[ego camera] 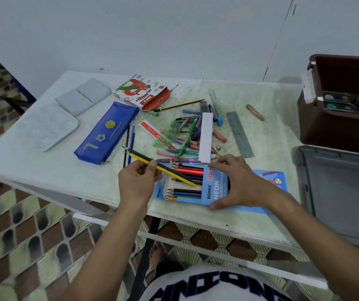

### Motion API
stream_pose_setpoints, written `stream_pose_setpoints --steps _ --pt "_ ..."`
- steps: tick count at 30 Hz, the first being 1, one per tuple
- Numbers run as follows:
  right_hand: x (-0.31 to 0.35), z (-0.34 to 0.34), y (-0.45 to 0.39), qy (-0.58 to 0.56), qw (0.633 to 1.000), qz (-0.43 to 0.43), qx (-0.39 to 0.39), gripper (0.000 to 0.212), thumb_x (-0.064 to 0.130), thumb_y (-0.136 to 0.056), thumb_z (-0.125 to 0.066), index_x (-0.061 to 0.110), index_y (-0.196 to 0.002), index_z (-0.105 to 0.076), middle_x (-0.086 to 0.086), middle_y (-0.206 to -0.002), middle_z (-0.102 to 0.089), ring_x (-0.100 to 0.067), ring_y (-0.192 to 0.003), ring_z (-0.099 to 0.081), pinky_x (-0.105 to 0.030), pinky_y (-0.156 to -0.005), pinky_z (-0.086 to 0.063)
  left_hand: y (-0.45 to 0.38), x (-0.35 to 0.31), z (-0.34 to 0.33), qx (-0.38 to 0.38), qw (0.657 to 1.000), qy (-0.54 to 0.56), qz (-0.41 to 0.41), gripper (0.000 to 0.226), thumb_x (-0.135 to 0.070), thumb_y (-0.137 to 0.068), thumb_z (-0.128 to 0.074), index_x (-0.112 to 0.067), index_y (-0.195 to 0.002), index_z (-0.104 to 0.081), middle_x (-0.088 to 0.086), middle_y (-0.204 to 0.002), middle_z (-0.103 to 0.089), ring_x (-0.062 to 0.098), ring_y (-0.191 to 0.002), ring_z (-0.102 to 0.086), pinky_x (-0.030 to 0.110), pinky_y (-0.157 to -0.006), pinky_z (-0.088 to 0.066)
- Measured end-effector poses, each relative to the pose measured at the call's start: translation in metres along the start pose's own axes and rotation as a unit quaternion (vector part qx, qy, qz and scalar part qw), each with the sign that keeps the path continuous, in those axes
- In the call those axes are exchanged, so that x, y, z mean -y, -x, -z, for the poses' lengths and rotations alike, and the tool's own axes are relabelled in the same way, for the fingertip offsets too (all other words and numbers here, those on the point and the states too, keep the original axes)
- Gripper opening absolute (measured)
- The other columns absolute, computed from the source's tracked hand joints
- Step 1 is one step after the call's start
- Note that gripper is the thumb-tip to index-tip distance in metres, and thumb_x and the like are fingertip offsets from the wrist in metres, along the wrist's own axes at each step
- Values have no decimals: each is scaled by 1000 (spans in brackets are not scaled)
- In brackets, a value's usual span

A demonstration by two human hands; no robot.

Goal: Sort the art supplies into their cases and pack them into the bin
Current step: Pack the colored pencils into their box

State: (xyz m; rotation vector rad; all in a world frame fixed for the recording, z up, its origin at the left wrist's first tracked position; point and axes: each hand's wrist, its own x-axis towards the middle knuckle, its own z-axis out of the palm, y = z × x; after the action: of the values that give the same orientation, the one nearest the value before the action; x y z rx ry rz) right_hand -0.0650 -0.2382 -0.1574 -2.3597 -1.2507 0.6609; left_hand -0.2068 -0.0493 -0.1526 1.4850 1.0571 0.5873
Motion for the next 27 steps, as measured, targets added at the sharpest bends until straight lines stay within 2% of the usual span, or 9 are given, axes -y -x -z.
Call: stream_pose_setpoints --steps 6,12,14,16,17,19,21,24,27 --pt "-4 -8 1 -25 999 18 -33 109 59 -56 -82 21 -146 -33 10 -127 -29 -10 -120 -23 -22 -101 -19 14 17 -6 -11 999 -37 26 31 -31 -89 -67 -4 -73 -66 11 -69 -60 17 -64 -49 33 -62 -42" --pt "-5 -10 2 -30 998 27 -45 108 63 -56 -80 23 -145 -34 15 -123 -27 -5 -118 -22 -24 -105 -19 16 17 -11 32 968 -245 -45 48 -53 -83 -65 -7 -71 -54 -3 -60 -49 11 -55 -46 24 -50 -31" --pt "-5 -9 2 -31 998 26 -45 107 62 -57 -80 23 -145 -33 13 -126 -28 -5 -120 -22 -23 -104 -18 13 17 -12 39 965 -256 -32 51 -56 -77 -69 -12 -95 -53 -2 -87 -56 13 -76 -54 22 -58 -37" --pt "-5 -9 2 -32 998 26 -45 107 61 -57 -80 23 -145 -33 12 -128 -29 -6 -121 -23 -22 -103 -17 14 17 -11 29 959 -276 -63 79 -57 -73 -73 -13 -128 -38 7 -124 -43 22 -104 -48 30 -77 -43" --pt "-5 -9 3 -32 998 28 -44 107 61 -58 -80 23 -145 -33 13 -127 -29 -6 -120 -22 -23 -103 -17 13 20 -9 20 941 -319 -113 86 -56 -74 -73 -16 -138 -32 10 -132 -35 26 -114 -42 35 -85 -43" --pt "-6 -9 2 -34 998 28 -40 108 63 -57 -80 23 -145 -33 16 -122 -27 -4 -119 -21 -24 -105 -19 9 27 -7 18 882 -408 -236 67 -52 -80 -69 -24 -136 -44 11 -135 -38 29 -123 -39 44 -95 -37" --pt "-6 -8 3 -36 998 28 -38 108 64 -57 -79 23 -145 -33 18 -120 -25 -3 -118 -21 -25 -106 -20 4 32 -5 41 836 -434 -332 31 -43 -84 -68 -24 -109 -69 5 -116 -58 25 -109 -54 41 -90 -34" --pt "-6 -8 3 -33 998 31 -44 106 63 -58 -79 22 -145 -34 19 -120 -25 -3 -119 -21 -25 -106 -21 6 38 -6 89 804 -425 -406 19 -32 -87 -62 -18 -86 -75 -2 -86 -66 22 -80 -61 34 -75 -40" --pt "-6 -9 4 -29 998 34 -53 106 64 -58 -78 22 -145 -35 20 -122 -26 -3 -120 -21 -23 -105 -19 19 36 -15 154 811 -385 -411 11 -14 -88 -66 -6 -93 -72 5 -93 -66 21 -82 -61 34 -69 -54"
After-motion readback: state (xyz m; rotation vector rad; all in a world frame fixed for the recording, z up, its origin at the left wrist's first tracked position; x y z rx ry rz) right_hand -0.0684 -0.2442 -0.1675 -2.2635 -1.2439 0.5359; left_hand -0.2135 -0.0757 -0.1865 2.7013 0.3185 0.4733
